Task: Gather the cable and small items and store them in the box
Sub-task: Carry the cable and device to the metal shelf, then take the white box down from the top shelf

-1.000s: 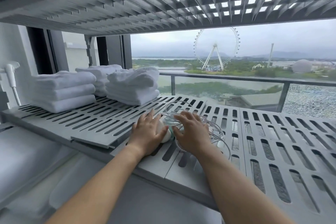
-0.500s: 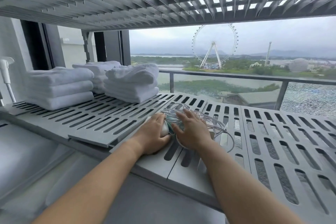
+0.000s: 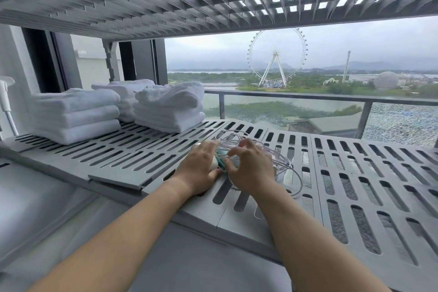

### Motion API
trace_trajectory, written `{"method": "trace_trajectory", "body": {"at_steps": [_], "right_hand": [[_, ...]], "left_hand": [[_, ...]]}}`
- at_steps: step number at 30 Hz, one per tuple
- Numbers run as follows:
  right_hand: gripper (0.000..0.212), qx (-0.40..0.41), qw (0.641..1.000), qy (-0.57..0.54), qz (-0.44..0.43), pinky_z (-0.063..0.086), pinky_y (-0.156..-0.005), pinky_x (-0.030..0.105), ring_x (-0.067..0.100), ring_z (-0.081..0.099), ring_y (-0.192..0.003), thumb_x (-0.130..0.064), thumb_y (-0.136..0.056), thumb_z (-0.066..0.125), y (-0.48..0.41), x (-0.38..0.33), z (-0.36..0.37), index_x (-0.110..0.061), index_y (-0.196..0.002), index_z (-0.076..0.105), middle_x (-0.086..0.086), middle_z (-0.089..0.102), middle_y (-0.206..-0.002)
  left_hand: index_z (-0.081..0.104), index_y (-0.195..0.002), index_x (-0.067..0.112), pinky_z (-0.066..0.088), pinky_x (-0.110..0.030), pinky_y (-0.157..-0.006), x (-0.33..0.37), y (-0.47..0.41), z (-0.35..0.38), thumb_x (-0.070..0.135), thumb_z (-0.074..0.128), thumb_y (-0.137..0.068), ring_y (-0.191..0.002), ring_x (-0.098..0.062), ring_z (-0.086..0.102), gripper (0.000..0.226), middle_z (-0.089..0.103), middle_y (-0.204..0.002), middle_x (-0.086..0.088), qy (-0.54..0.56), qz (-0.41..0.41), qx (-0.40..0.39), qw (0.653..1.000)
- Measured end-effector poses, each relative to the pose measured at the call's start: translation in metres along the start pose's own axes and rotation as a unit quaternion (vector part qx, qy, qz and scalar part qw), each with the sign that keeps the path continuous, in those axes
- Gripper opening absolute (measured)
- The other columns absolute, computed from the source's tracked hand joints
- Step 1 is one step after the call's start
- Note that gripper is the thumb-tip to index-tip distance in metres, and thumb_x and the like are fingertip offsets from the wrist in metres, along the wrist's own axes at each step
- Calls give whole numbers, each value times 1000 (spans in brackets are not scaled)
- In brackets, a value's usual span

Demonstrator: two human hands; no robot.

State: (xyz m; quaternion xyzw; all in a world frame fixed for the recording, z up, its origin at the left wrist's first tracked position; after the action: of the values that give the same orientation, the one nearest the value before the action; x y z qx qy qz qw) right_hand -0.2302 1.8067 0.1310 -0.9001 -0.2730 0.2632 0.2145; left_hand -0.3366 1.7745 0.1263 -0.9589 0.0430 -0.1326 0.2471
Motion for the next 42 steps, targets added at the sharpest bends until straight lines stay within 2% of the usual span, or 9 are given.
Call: {"method": "trace_trajectory", "body": {"at_steps": [5, 12, 16, 20, 23, 31, 35, 39, 42], "right_hand": [[30, -42, 997, -56, -24, 36, -98, 35, 21, 45, -118, -33, -87, 53, -3, 1, -1, -25, -114, 62, 0, 49, -130], [24, 67, 995, -55, -39, 43, -89, 36, 23, 49, -109, -31, -82, 60, 2, -20, -31, -23, -104, 65, 3, 53, -118], [19, 40, 989, -112, -90, 42, -74, 27, 19, 56, -93, -30, -82, 61, 3, -58, -31, -24, -99, 66, 0, 61, -108], [21, 33, 977, -157, -141, 44, -73, 27, 16, 59, -86, -28, -81, 62, 1, -108, -30, -23, -102, 65, 0, 64, -103], [22, 31, 969, -174, -174, 47, -69, 28, 14, 59, -82, -29, -81, 61, 0, -151, -22, -25, -102, 63, -3, 63, -102], [29, 11, 950, -208, -231, 43, -72, 25, 9, 55, -85, -35, -82, 61, -13, -280, 26, -24, -109, 61, -5, 61, -109], [26, 29, 943, -236, -233, 47, -75, 27, 12, 58, -87, -36, -82, 61, -24, -349, 42, -25, -106, 62, -5, 61, -106], [27, 50, 939, -242, -240, 41, -61, 16, 8, 56, -77, -40, -83, 60, -40, -417, 51, -25, -106, 61, -7, 60, -107], [28, 70, 933, -248, -251, 39, -69, 22, 10, 55, -85, -37, -84, 61, -50, -463, 55, -22, -106, 62, -2, 62, -107]], "left_hand": [[30, -141, 15, 20, -34, -115, 9, -2, -1, 19, 64, -82, -137, -17, 27, 68, 34, -146, -5, 31, 45, -72, 996], [40, -134, 24, 34, -33, -106, 12, 14, -34, 29, 62, -83, -127, -12, 40, 56, 43, -139, 4, 31, 21, -38, 999], [45, -129, 24, 40, -33, -99, 0, 32, -68, 32, 61, -82, -121, -12, 45, 50, 47, -135, 5, -1, 0, -11, 1000], [47, -126, 23, 41, -28, -93, -22, 50, -106, 26, 59, -82, -117, -15, 50, 45, 51, -130, 5, -37, -23, 33, 998], [47, -125, 27, 45, -35, -93, -50, 69, -137, 28, 59, -80, -115, -15, 51, 46, 52, -129, 6, -55, -51, 61, 995], [38, -131, 31, 46, -38, -91, -157, 143, -224, 33, 58, -82, -117, -18, 49, 53, 47, -136, 5, -95, -133, 119, 979], [41, -129, 29, 47, -32, -84, -201, 161, -276, 34, 58, -84, -110, -20, 54, 49, 52, -131, 4, -124, -130, 165, 970], [43, -126, 28, 46, -29, -80, -247, 176, -328, 37, 57, -84, -105, -17, 56, 45, 55, -125, 6, -134, -118, 200, 964], [42, -124, 30, 47, -32, -81, -279, 185, -364, 39, 57, -83, -103, -17, 55, 44, 56, -123, 6, -153, -106, 208, 960]]}}
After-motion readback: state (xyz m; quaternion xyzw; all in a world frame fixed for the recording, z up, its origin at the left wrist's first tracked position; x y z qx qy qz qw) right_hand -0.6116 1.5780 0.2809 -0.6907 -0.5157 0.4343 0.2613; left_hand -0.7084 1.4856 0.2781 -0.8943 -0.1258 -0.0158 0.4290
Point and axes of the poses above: each hand's wrist, its own y-axis away from the middle knuckle, its own z-axis out of the palm, x = y × z, the point moved 9 cm from there along -y, towards the middle knuckle
